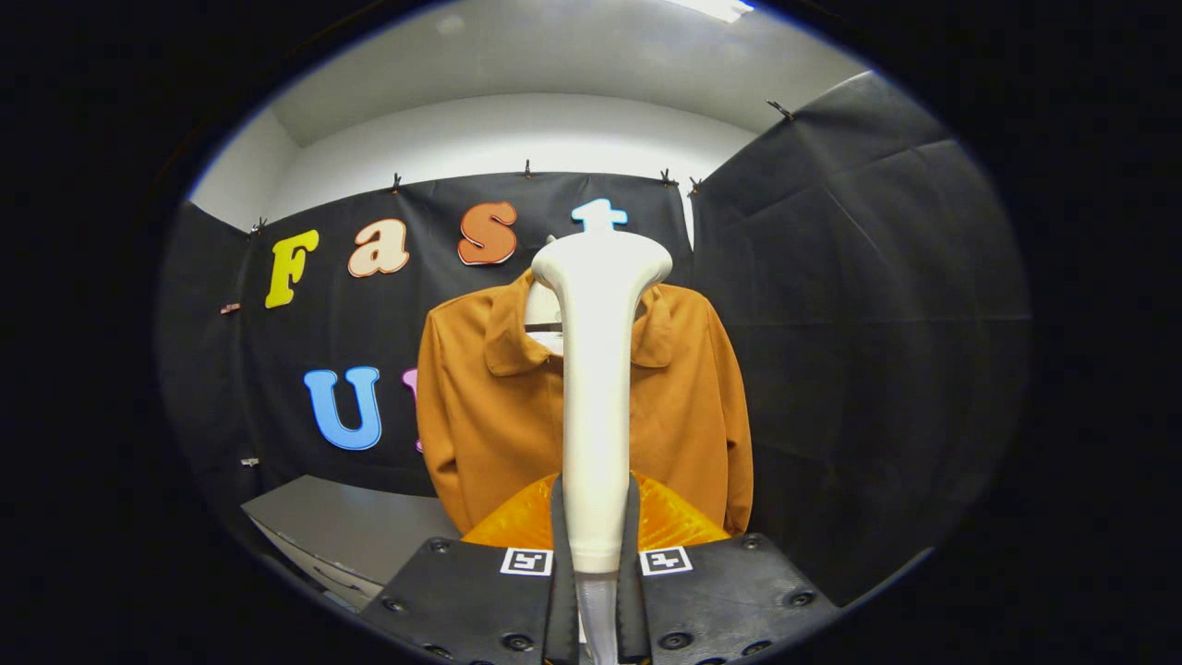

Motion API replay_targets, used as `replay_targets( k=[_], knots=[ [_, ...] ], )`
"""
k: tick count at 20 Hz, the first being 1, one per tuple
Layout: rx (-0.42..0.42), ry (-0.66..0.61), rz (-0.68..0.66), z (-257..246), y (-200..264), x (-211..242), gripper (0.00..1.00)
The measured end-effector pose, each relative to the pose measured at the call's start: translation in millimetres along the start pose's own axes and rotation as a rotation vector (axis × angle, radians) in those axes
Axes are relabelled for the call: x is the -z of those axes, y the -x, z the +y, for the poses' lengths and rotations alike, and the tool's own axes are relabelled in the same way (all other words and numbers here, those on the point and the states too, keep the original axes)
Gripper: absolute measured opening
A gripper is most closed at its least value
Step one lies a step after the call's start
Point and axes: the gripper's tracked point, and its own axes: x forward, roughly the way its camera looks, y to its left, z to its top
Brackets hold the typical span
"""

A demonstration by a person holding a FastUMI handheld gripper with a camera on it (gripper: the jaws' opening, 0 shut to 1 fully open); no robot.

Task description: Iron the clothes twice with a garment steamer, once on the left side and once on the right side.

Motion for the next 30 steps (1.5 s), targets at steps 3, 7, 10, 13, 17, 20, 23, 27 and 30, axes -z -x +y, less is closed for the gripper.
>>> replay_targets(
  k=[3, 7, 10, 13, 17, 20, 23, 27, 30],
  knots=[
    [0.010, -0.006, 0.030, -14.1, -18.8, 27.1, 0.20],
    [0.008, -0.029, 0.083, -24.6, -38.9, 60.6, 0.20],
    [0.008, -0.038, 0.119, -30.8, -45.8, 84.9, 0.20],
    [-0.024, -0.058, 0.141, -28.5, -43.9, 107.0, 0.20],
    [-0.012, -0.031, 0.217, -33.3, -44.6, 152.5, 0.20],
    [0.000, -0.053, 0.249, -38.4, -41.3, 172.7, 0.20],
    [0.014, -0.057, 0.290, -42.0, -35.5, 194.0, 0.20],
    [0.035, -0.066, 0.354, -52.6, -22.5, 221.3, 0.20],
    [0.053, -0.064, 0.400, -54.9, -14.7, 240.3, 0.20]
  ],
)
